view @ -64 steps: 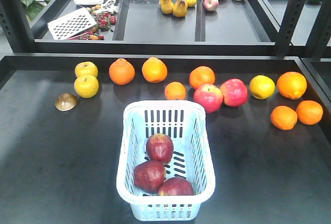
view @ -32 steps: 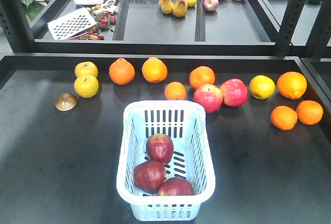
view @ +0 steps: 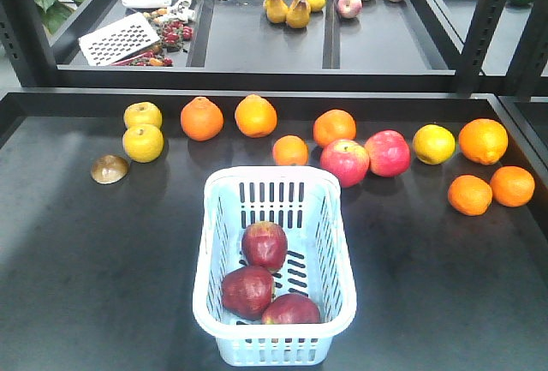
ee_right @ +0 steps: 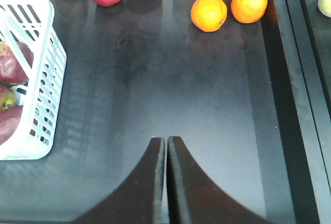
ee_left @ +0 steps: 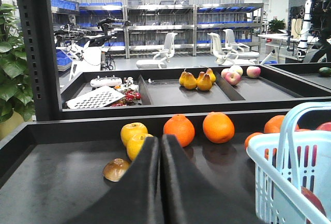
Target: Pick three apples into basket with both arms
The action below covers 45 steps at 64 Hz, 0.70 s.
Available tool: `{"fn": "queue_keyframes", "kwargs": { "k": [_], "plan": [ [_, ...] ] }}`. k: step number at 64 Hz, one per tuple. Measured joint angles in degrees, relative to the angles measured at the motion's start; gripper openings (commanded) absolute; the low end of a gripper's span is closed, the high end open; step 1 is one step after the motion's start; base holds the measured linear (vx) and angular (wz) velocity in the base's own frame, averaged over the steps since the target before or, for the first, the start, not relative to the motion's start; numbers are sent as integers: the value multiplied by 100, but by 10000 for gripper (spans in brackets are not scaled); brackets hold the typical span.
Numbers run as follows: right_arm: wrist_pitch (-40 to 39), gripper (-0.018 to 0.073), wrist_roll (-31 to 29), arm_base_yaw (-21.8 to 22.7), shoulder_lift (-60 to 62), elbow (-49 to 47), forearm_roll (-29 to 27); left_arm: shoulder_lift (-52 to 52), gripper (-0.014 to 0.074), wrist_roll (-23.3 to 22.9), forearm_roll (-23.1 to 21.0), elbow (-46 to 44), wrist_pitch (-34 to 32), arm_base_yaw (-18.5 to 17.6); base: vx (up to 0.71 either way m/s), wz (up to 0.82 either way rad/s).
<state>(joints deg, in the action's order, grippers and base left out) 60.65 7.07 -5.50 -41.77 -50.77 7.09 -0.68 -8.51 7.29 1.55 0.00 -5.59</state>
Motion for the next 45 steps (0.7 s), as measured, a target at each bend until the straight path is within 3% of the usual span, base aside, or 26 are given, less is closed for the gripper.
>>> {"fn": "queue_keyframes", "kwargs": {
  "k": [28,45],
  "plan": [
    [0,-9,0,0,24,0,0,0,-6,0,0,0,0,0,0,0],
    [-261,-9,0,0,713,22,0,0,-6,0,0,0,0,0,0,0]
  ]
}}
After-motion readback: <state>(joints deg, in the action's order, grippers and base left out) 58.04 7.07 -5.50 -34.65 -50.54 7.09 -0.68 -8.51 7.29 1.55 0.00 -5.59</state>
